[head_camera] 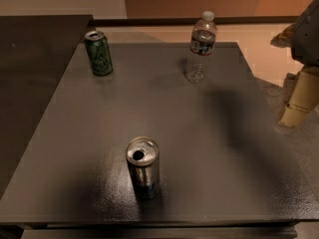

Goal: Move water bottle near green can

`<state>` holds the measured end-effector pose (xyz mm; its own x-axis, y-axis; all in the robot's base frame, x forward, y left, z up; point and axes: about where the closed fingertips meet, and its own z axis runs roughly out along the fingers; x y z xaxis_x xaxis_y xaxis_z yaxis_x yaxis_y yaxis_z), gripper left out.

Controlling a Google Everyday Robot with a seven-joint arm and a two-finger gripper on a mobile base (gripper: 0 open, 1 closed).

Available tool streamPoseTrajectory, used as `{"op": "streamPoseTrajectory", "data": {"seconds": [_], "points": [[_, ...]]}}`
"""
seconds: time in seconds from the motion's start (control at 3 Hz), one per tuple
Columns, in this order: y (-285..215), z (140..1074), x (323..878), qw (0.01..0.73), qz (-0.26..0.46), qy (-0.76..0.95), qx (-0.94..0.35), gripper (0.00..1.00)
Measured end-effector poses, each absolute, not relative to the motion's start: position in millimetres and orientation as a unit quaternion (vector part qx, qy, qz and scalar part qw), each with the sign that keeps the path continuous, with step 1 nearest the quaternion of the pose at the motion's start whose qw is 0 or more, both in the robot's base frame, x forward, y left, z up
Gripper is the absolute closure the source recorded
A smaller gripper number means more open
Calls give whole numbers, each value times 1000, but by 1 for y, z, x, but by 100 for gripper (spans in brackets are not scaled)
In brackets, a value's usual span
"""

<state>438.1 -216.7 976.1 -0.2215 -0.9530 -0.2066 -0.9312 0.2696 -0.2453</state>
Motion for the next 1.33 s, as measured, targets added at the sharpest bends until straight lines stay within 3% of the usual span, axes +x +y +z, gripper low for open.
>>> {"op": "streamPoseTrajectory", "data": {"seconds": [0.67, 1.33], "points": [[-216, 976, 446, 171, -28, 784, -596, 0], [-204, 963, 510, 237, 9, 799, -553, 0]]}}
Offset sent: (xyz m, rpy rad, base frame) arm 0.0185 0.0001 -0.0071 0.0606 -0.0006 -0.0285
